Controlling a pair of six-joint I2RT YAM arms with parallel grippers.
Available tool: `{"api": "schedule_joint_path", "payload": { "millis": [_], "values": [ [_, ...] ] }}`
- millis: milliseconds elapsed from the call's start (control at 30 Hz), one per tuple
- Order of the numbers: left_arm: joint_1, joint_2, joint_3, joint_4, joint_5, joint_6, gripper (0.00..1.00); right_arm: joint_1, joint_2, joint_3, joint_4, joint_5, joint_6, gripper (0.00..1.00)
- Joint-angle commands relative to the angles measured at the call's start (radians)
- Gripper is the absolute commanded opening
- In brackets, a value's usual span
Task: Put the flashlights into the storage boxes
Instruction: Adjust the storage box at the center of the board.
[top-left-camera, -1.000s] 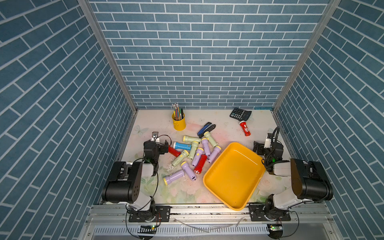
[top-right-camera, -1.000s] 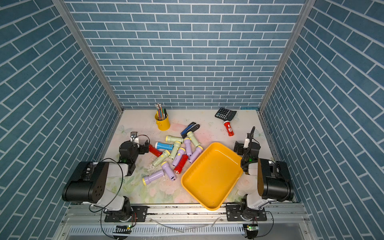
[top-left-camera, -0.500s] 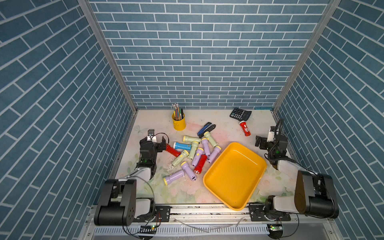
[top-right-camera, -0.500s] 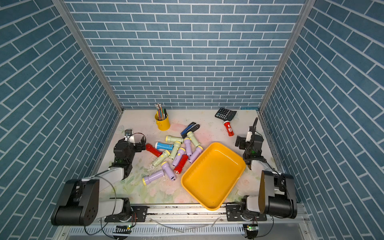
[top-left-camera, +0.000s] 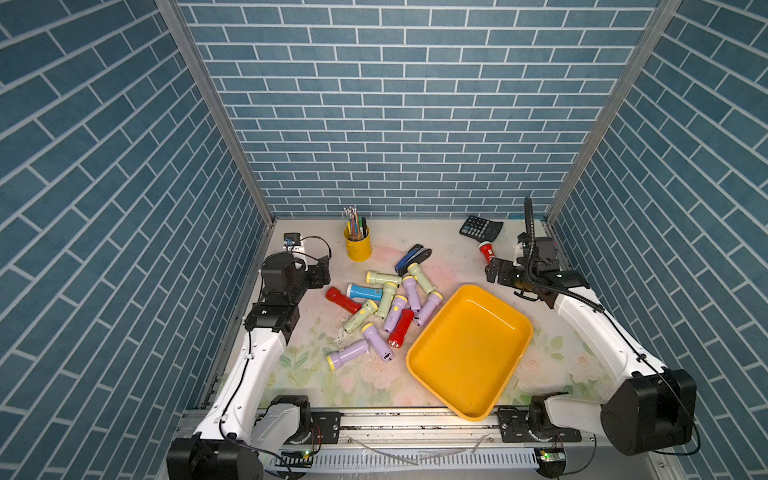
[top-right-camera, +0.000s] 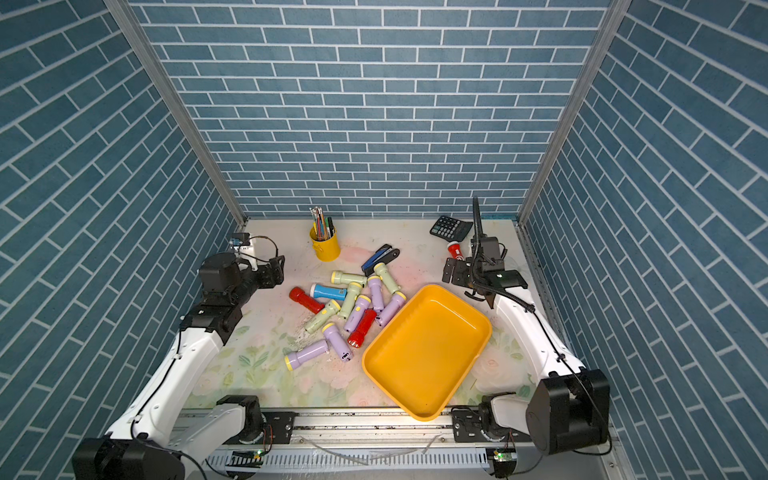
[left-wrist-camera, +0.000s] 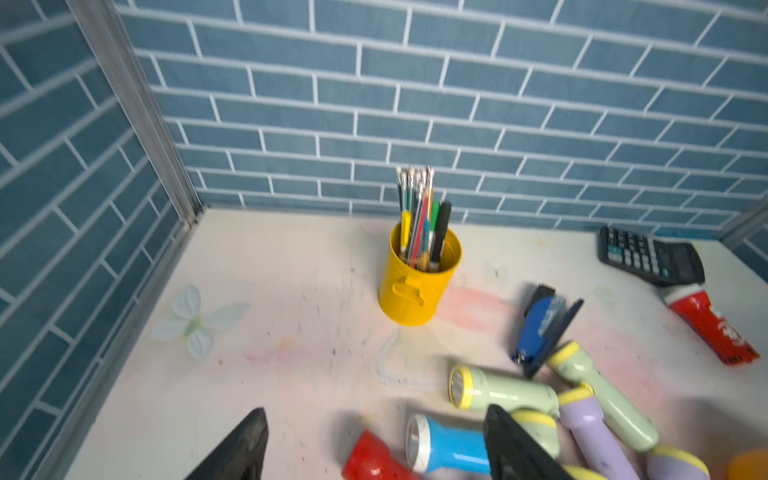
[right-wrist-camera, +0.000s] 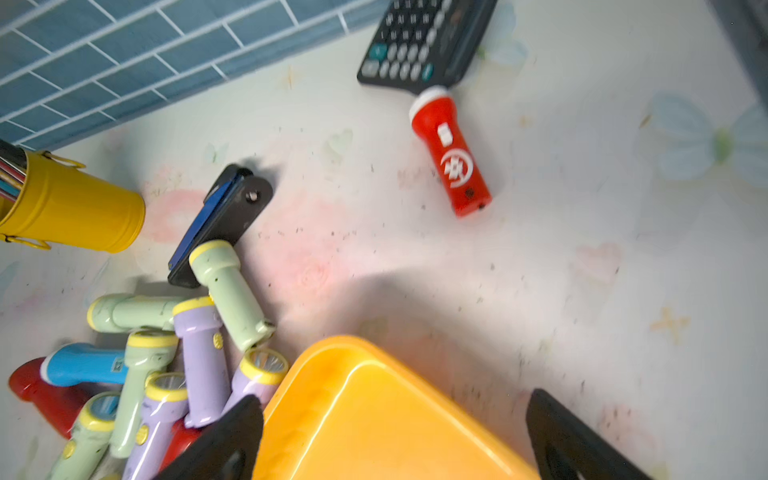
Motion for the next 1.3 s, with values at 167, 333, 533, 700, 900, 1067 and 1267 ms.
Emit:
{"api": "schedule_joint_path", "payload": {
  "millis": [167, 333, 533, 700, 900, 1067, 1267],
  "values": [
    [-0.185, 0.208, 0.187, -0.538, -0.025, -0.023, 0.8, 0.269, 0.051, 0.048, -0.213, 0.013, 0.358, 0.99],
    [-0.274, 0.303, 0.253, -0.635, 0.023, -0.021, 0.8, 0.353, 0.116, 0.036, -0.184, -0.036, 0.469, 0.99],
    [-0.277, 0.291, 0.214, -0.602, 0.115, -0.021, 0.8, 0.384, 0.206, 0.053, -0.097, -0.121, 0.511, 0.99],
    [-0.277, 0.299, 0.216, -0.603, 0.112, -0.032, 0.8, 0.407, 0.313, 0.153, -0.166, -0.158, 0.446, 0.93],
    [-0.277, 0.285, 0.206, -0.596, 0.123, -0.039, 0.78, 0.408, 0.393, 0.197, -0.277, -0.114, 0.383, 0.87],
    [-0.277, 0.282, 0.193, -0.589, 0.115, -0.048, 0.78, 0.406, 0.449, 0.229, -0.3, -0.122, 0.3, 0.82],
    [-0.277, 0.264, 0.198, -0.582, 0.103, -0.061, 0.78, 0.407, 0.497, 0.262, -0.314, -0.145, 0.198, 0.71]
  ]
}}
